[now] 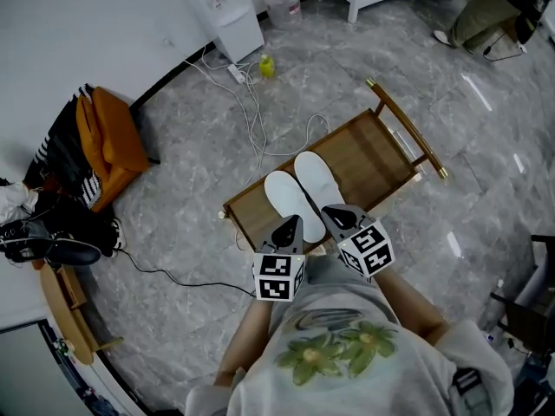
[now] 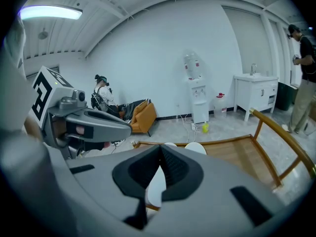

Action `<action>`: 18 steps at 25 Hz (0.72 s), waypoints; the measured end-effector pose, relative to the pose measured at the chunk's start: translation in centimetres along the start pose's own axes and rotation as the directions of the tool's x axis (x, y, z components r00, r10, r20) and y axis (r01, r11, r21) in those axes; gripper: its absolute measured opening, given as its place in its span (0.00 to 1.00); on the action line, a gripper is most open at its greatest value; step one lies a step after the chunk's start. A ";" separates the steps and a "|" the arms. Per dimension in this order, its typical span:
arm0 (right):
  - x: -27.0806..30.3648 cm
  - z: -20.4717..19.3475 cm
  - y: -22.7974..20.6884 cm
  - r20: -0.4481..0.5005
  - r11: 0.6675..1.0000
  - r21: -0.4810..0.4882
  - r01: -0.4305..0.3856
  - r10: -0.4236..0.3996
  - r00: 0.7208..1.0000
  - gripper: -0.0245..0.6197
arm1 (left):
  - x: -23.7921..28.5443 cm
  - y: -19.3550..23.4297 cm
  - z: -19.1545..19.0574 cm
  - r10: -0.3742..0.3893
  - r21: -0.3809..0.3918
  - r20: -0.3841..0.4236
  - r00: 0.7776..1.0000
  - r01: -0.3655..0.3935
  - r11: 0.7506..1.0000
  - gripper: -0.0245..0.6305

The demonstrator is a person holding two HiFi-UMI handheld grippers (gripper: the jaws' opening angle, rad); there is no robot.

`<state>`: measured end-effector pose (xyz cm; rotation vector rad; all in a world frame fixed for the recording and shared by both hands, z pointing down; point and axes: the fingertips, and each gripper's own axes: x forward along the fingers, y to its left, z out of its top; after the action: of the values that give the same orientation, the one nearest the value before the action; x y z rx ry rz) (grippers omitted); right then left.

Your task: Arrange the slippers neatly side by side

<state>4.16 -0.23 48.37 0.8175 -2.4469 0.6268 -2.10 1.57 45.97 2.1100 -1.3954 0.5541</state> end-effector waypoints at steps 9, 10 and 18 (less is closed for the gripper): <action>-1.5 -0.3 1.2 0.014 0.998 -0.056 -0.021 0.021 1.000 0.05 | -0.7 -0.7 -0.8 -0.014 0.006 -0.005 1.000 0.014 1.000 0.06; -1.7 -0.3 1.3 0.016 0.998 -0.062 -0.020 0.021 1.000 0.05 | -0.7 -0.7 -0.8 -0.014 0.006 -0.004 1.000 0.014 1.000 0.06; -1.9 -0.3 1.5 0.021 0.998 -0.068 -0.016 0.017 1.000 0.05 | -1.0 -0.8 -1.0 -0.013 -0.001 0.005 1.000 0.013 1.000 0.06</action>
<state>4.64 1.82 47.06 0.7820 -2.4825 0.5410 -1.80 3.21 45.94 2.1200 -1.3831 0.5435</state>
